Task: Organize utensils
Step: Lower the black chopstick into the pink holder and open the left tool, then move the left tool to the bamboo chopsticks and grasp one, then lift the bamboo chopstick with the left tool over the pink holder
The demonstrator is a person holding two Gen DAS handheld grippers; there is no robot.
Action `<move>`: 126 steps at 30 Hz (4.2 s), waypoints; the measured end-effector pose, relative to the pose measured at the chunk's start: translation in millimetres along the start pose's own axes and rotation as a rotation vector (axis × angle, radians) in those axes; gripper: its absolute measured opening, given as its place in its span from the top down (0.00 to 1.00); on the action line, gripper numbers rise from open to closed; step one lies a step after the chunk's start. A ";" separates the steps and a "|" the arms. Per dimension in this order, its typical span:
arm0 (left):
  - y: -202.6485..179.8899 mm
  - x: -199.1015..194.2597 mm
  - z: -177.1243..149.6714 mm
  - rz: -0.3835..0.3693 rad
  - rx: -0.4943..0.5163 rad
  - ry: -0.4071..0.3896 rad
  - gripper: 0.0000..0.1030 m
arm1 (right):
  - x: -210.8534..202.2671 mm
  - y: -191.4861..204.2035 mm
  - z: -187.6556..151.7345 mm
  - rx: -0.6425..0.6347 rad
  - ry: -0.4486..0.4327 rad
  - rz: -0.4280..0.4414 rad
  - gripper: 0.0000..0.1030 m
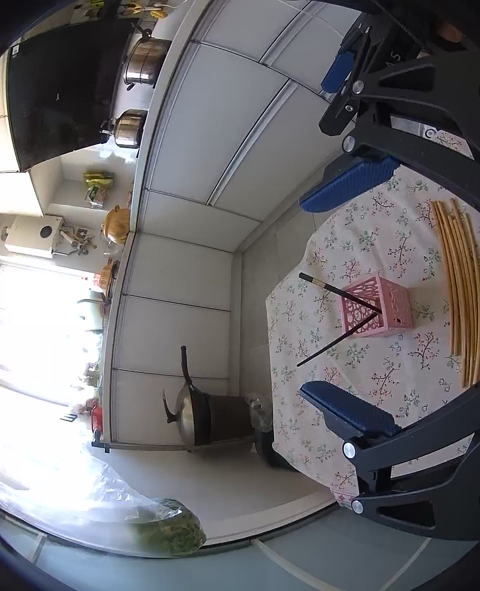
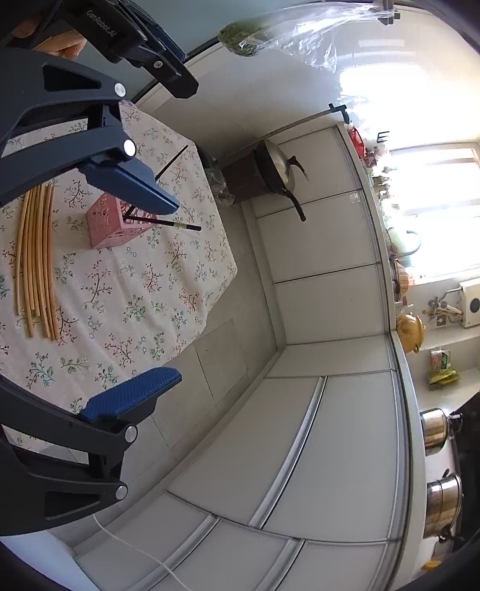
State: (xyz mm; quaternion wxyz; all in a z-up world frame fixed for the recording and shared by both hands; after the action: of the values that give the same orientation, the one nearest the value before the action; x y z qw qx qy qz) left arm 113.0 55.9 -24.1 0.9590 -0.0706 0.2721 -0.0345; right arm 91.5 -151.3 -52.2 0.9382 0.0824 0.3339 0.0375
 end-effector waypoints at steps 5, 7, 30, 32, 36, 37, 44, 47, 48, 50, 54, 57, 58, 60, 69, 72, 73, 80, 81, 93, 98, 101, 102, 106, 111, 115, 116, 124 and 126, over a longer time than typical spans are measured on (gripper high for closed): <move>-6.4 3.1 -14.0 -0.005 0.031 0.034 0.07 | -15.6 -29.1 -16.6 0.068 -0.012 -0.017 0.07; -10.6 12.6 -24.6 -0.039 0.053 0.099 0.07 | -19.8 -43.1 -30.0 0.104 0.007 -0.023 0.07; -122.5 182.1 -196.1 -0.220 0.451 0.939 0.10 | 10.4 -130.7 -151.4 0.462 0.419 0.002 0.07; -123.0 191.4 -205.5 -0.198 0.476 0.975 0.16 | 13.0 -135.6 -153.5 0.467 0.431 -0.005 0.07; -119.7 206.1 -219.1 -0.166 0.513 1.028 0.28 | 17.6 -138.7 -158.6 0.483 0.457 0.004 0.07; -117.3 209.5 -220.9 -0.156 0.521 1.029 0.29 | 19.3 -138.5 -160.3 0.488 0.468 0.009 0.07; -110.2 219.6 -211.0 -0.165 0.494 1.011 0.40 | 25.2 -134.8 -166.8 0.501 0.509 0.028 0.07; -110.3 219.4 -209.3 -0.184 0.486 1.022 0.44 | 26.4 -136.1 -168.5 0.509 0.518 0.028 0.07; -111.5 218.8 -207.2 -0.201 0.476 1.023 0.46 | 26.5 -136.6 -168.9 0.514 0.519 0.028 0.07; -109.6 219.5 -199.3 -0.209 0.465 1.008 0.47 | 27.2 -137.6 -169.7 0.518 0.522 0.027 0.07; -108.9 223.3 -192.3 -0.195 0.464 0.990 0.49 | 28.8 -137.6 -172.2 0.519 0.535 0.037 0.07; -107.1 225.7 -198.6 -0.179 0.480 1.000 0.53 | 30.1 -136.4 -174.2 0.520 0.546 0.039 0.07; -107.2 227.0 -196.9 -0.183 0.474 0.995 0.56 | 30.5 -136.3 -174.6 0.520 0.549 0.041 0.07; -111.3 225.3 -199.5 -0.198 0.469 0.994 0.64 | 31.0 -136.8 -175.7 0.524 0.551 0.042 0.07; -120.1 224.3 -206.4 -0.161 0.576 0.947 0.71 | 37.3 -137.1 -183.3 0.547 0.588 0.054 0.07; -123.7 219.7 -208.8 -0.172 0.598 0.903 0.81 | 42.9 -133.5 -188.5 0.565 0.616 0.071 0.07; -126.2 218.1 -209.3 -0.177 0.611 0.878 0.85 | 45.1 -132.2 -190.3 0.573 0.626 0.076 0.07; -134.4 188.9 -187.1 -0.231 0.640 0.720 0.94 | 61.5 -127.4 -201.9 0.665 0.674 0.091 0.07; -134.5 180.3 -181.7 -0.236 0.642 0.703 0.94 | 63.8 -127.1 -203.1 0.683 0.677 0.094 0.07; -85.4 67.5 -111.1 -0.267 0.534 0.444 0.94 | 119.8 -78.4 -185.0 0.815 0.734 0.209 0.45; -71.8 36.9 -92.9 -0.275 0.494 0.371 0.94 | 149.7 -50.7 -174.7 0.781 0.763 0.248 0.64; -73.0 25.5 -86.2 -0.282 0.500 0.339 0.94 | 163.5 -52.9 -175.2 0.783 0.763 0.198 0.65; -72.7 22.9 -83.6 -0.289 0.499 0.331 0.94 | 166.2 -54.5 -175.7 0.785 0.767 0.187 0.65; -72.3 10.9 -69.4 -0.310 0.486 0.284 0.94 | 176.4 -56.8 -176.0 0.761 0.783 0.136 0.65; -65.3 3.2 -56.8 -0.297 0.470 0.248 0.94 | 193.3 -55.9 -182.3 0.741 0.835 0.087 0.65; -59.1 -10.6 -43.8 -0.284 0.456 0.209 0.94 | 204.5 -48.3 -176.3 0.695 0.858 0.031 0.66; -57.4 -15.2 -39.4 -0.284 0.449 0.192 0.94 | 206.5 -47.4 -175.8 0.677 0.865 0.000 0.70; -36.0 -31.5 -14.8 -0.253 0.380 0.127 0.94 | 214.7 -49.7 -170.7 0.740 0.834 -0.030 0.87; -30.6 -34.2 -10.6 -0.247 0.364 0.117 0.94 | 212.5 -52.9 -166.0 0.762 0.791 0.005 0.88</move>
State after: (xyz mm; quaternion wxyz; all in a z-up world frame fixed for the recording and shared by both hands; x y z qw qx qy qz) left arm 77.5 28.0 -10.6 0.9271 0.0731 0.3056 -0.2043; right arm 151.8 -155.1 -320.3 0.6448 0.3966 0.6511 -0.0557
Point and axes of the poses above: each gripper's, at about its wrist camera, not at the fingertips, and x roughly the way its jaws point, y to its left, z to its top, the point moved 8 cm from there along x, roughly the way its jaws point, and after that the axes turned 7 degrees about y, right-handed, at the moved point
